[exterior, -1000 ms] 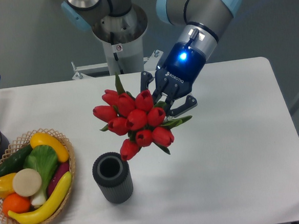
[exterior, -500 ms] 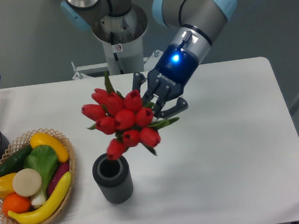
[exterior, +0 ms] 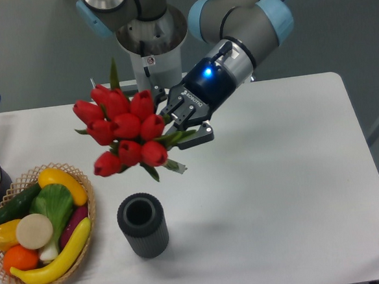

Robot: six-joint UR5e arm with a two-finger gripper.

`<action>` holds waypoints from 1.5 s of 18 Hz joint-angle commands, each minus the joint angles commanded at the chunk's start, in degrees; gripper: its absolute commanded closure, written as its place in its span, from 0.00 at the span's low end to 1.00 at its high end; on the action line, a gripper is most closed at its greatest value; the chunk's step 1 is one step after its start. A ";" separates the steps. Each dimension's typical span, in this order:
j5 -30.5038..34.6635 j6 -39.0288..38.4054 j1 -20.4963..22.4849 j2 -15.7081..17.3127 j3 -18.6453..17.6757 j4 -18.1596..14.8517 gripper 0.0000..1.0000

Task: Insert the flowers into the vase
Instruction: 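Carry the tulip bunch up and over the grey vase opening, then lower the tulip stems down into the grey vase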

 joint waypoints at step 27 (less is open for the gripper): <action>-11.44 8.18 -4.48 -10.46 3.34 0.26 0.71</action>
